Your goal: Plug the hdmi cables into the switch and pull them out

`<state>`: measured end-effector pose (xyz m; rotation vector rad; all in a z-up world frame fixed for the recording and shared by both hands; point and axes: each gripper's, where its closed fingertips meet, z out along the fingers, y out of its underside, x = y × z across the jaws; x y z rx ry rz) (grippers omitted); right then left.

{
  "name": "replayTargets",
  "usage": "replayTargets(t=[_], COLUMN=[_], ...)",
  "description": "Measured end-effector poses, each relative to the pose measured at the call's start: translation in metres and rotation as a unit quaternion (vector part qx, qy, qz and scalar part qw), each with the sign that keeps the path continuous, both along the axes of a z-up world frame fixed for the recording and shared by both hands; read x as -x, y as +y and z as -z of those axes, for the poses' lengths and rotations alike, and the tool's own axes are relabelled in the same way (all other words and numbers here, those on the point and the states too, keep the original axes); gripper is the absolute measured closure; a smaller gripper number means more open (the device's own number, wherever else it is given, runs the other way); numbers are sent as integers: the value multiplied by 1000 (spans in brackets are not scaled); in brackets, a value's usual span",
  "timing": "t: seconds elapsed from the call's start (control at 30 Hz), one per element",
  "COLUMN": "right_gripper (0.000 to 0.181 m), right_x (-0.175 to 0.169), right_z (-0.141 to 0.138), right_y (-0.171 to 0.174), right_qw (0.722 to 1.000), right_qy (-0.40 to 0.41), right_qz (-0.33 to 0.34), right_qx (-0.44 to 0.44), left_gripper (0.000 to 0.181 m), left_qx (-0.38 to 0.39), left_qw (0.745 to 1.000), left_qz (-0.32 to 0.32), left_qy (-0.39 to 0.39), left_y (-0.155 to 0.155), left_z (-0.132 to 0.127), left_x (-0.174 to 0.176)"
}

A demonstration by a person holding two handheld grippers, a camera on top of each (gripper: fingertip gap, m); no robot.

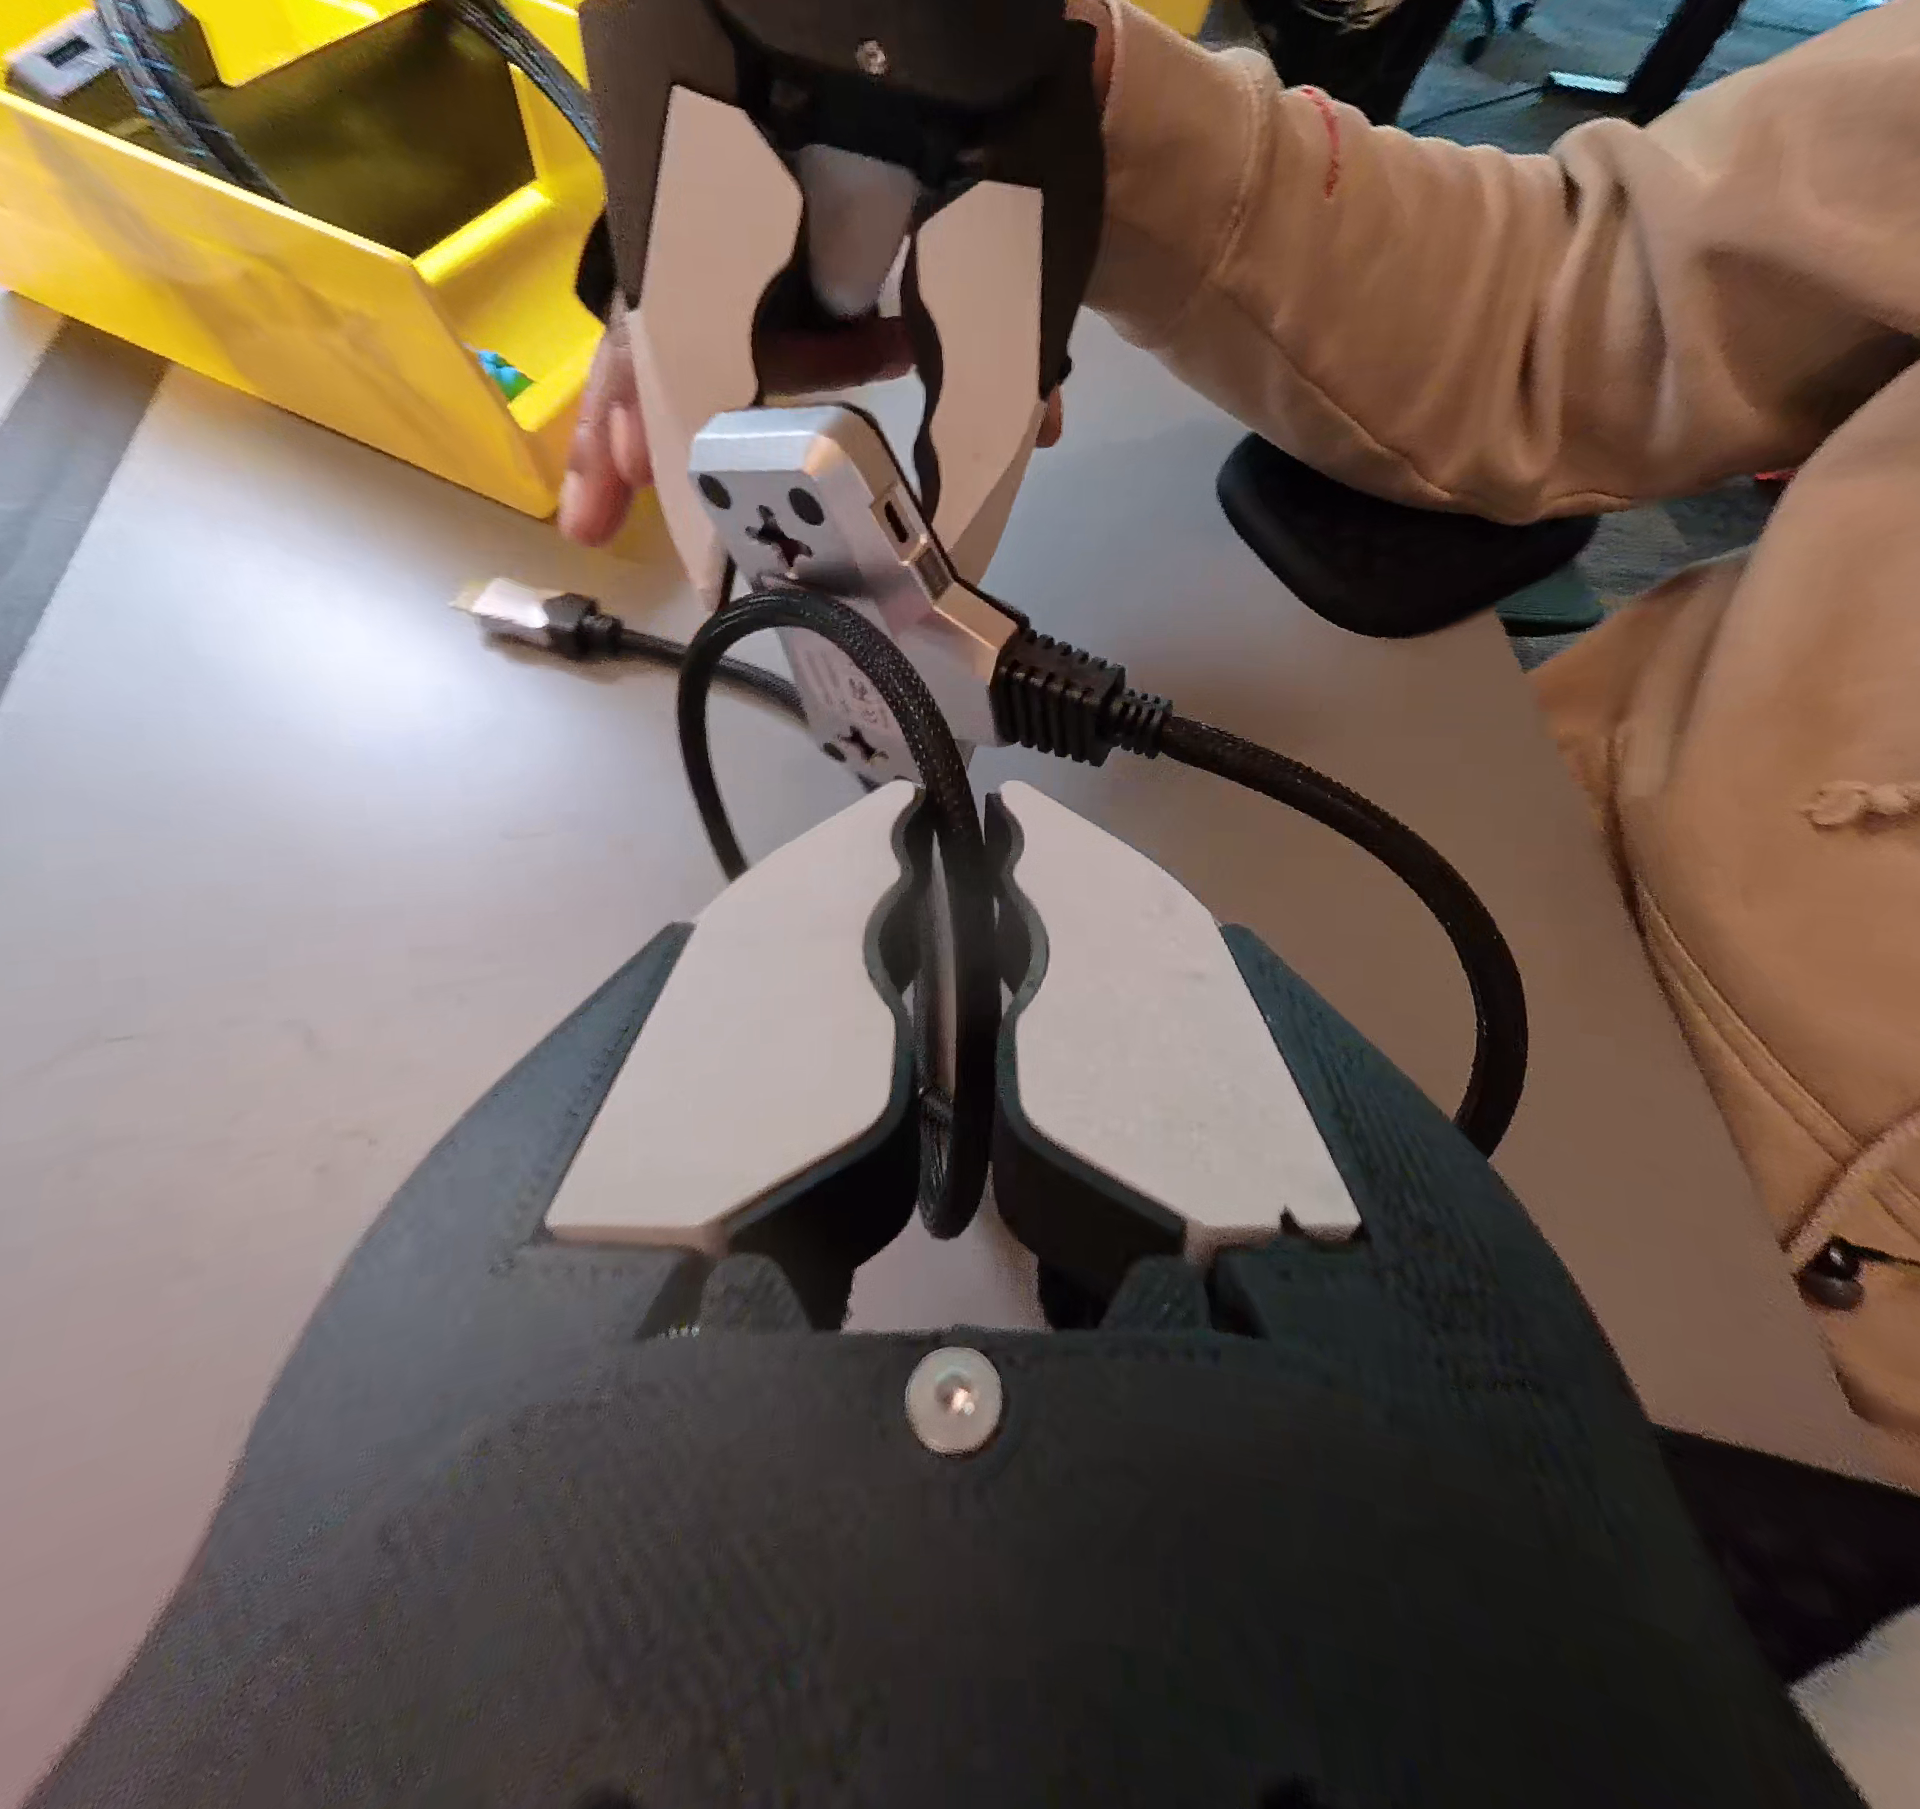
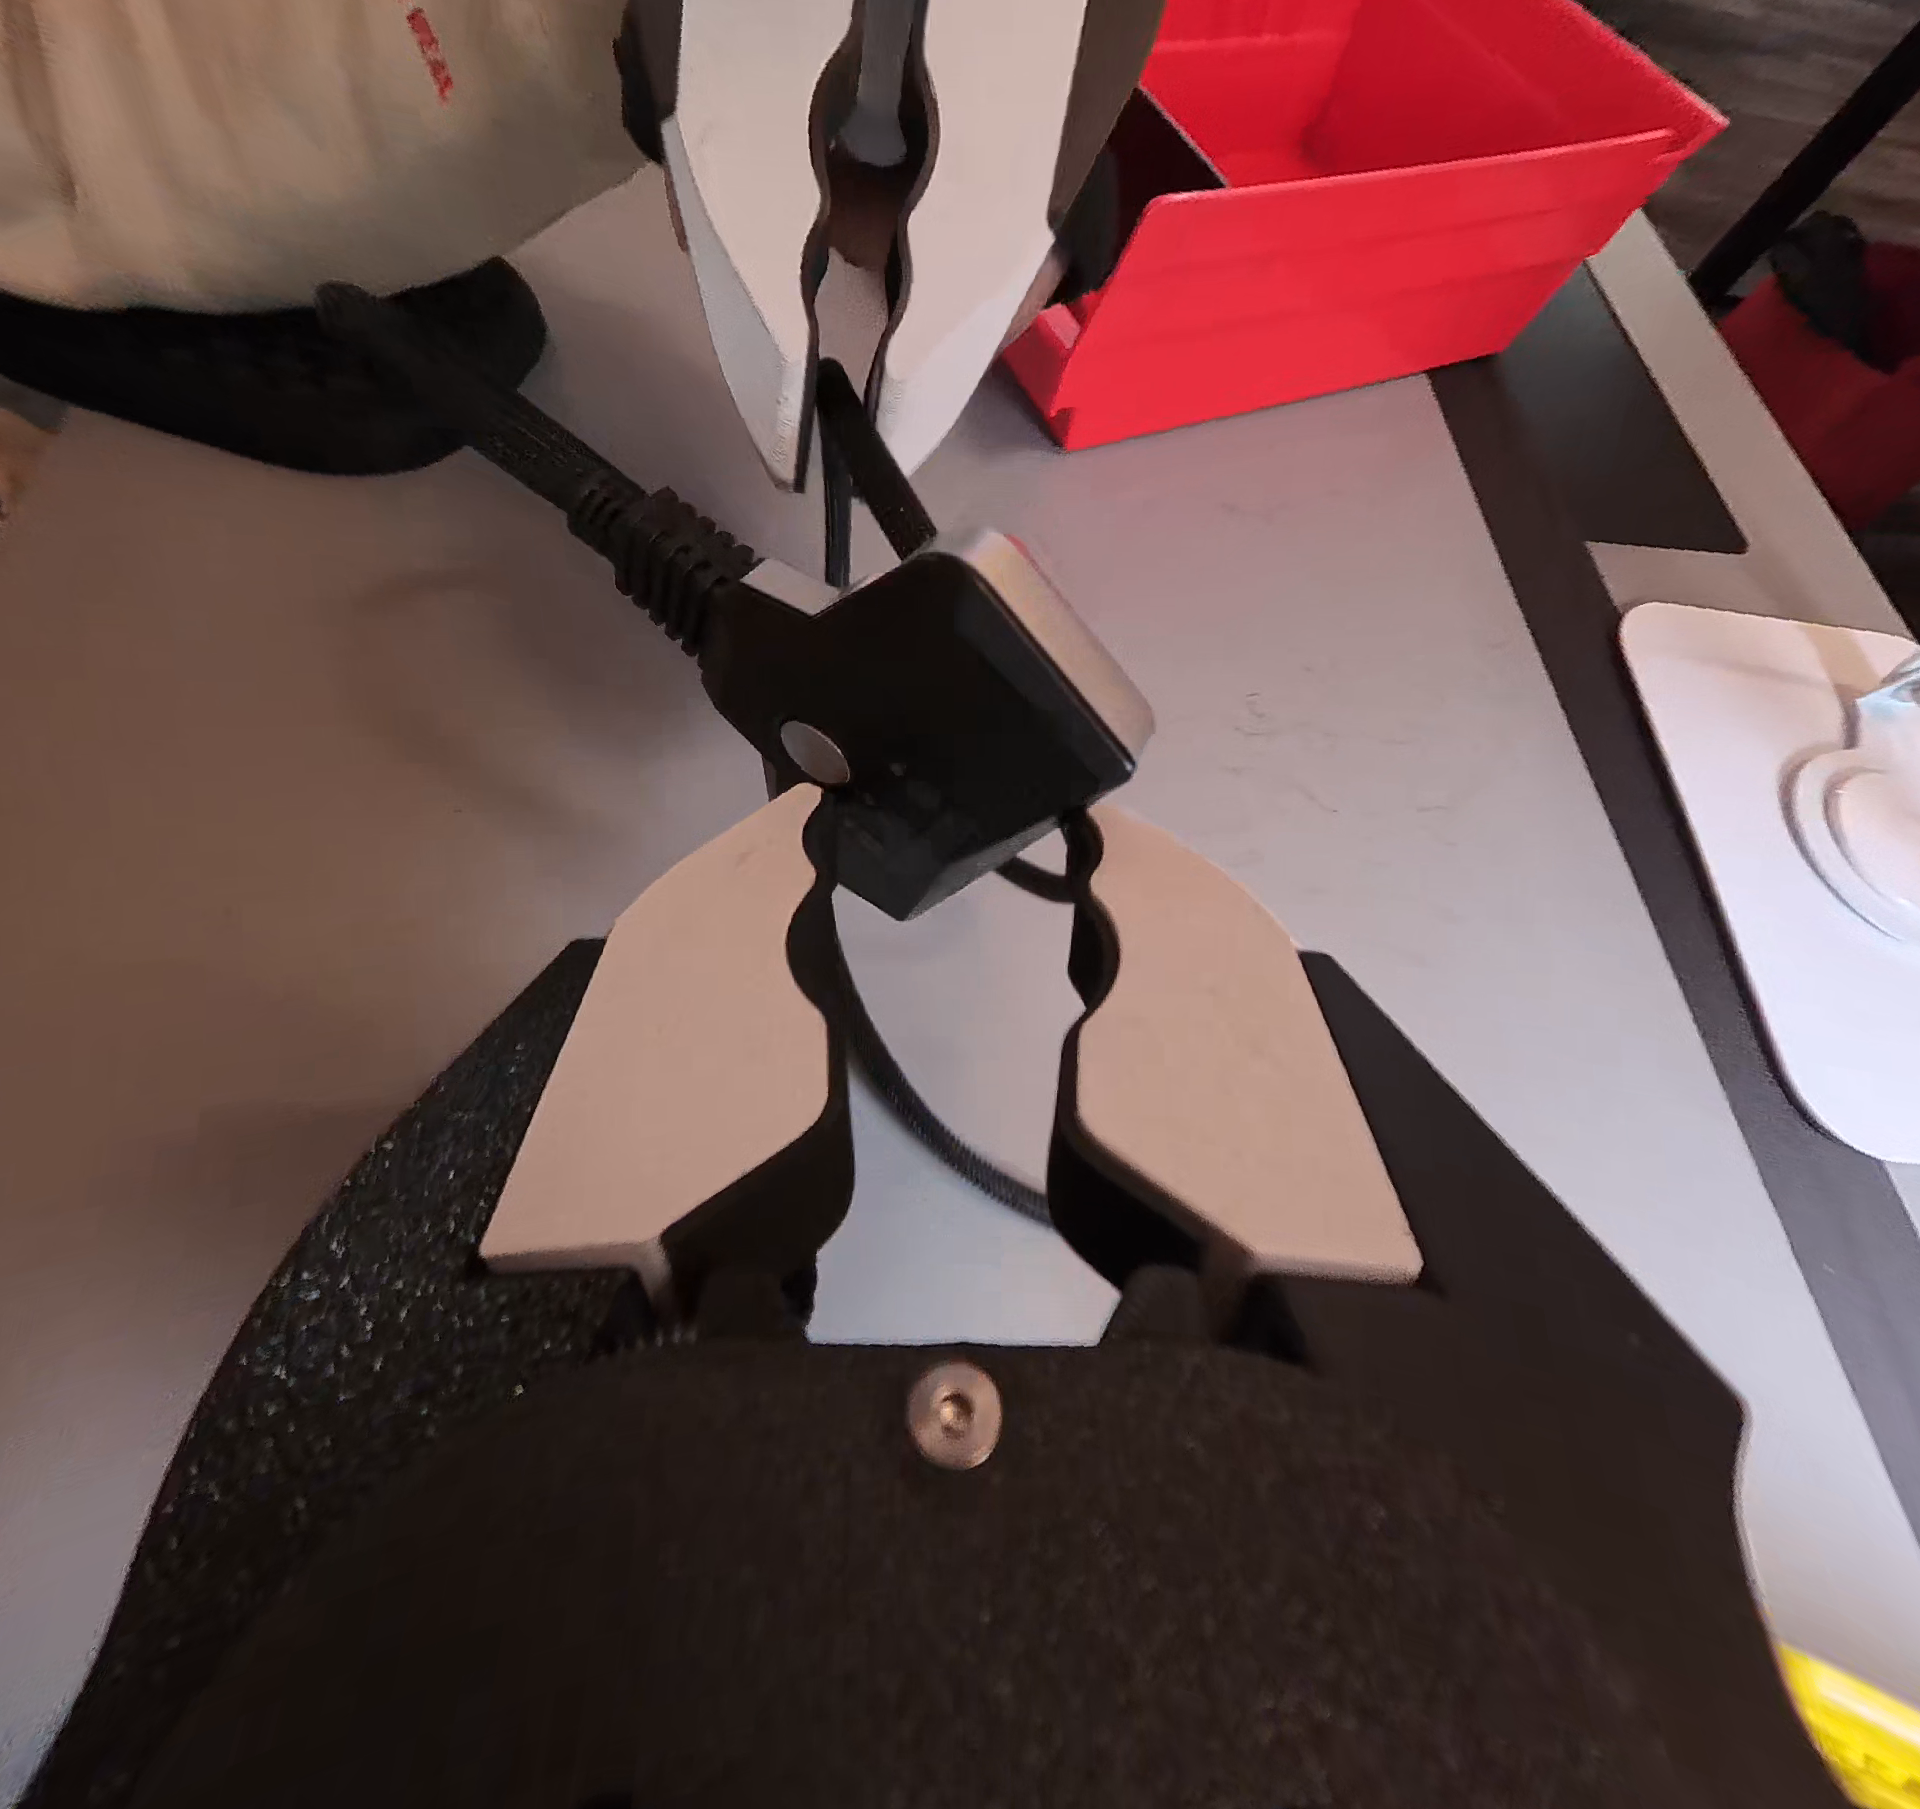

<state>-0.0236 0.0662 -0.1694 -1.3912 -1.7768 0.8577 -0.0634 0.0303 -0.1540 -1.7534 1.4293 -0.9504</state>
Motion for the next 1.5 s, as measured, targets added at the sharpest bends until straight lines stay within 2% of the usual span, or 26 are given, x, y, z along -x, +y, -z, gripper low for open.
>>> replayTargets(t=[0.13,0.33,0.5,0.83,0.97,1.1,1.2,1.23,1.33,1.5], right_gripper=[137,129,128,125,109,135,148,152,153,154], right_x=[7,20,27,42,48,56,56,56,54,38], right_z=[7,3,-5,-11,-11,5,14,12,3,-20], right_y=[-8,-22,-29,-18,-19,-40,-45,-45,-47,-35], right_qw=[1000,998,996,975,964,962,965,969,979,980], right_qy=[-10,6,26,-7,-19,-44,-59,-51,-37,-32], right_qz=[-19,-47,-58,-10,-7,-55,-72,-69,-65,-31], right_qx=[-9,-36,-66,-220,-265,-263,-246,-232,-191,-195], left_gripper=[170,169,168,170,171,171,173,172,151,144], left_qx=[25,59,88,142,156,159,151,138,66,-75], left_qw=[999,994,989,983,982,981,984,987,995,972], left_qz=[35,91,119,111,102,108,91,78,5,-123], left_qy=[2,-11,-24,-40,-31,-34,-29,-37,-77,-187], left_y=[-13,-33,-44,-40,-37,-39,-34,-29,-6,17], left_z=[2,0,-5,-2,4,4,4,0,-27,-107], left_x=[1,0,4,18,18,17,21,23,29,61])
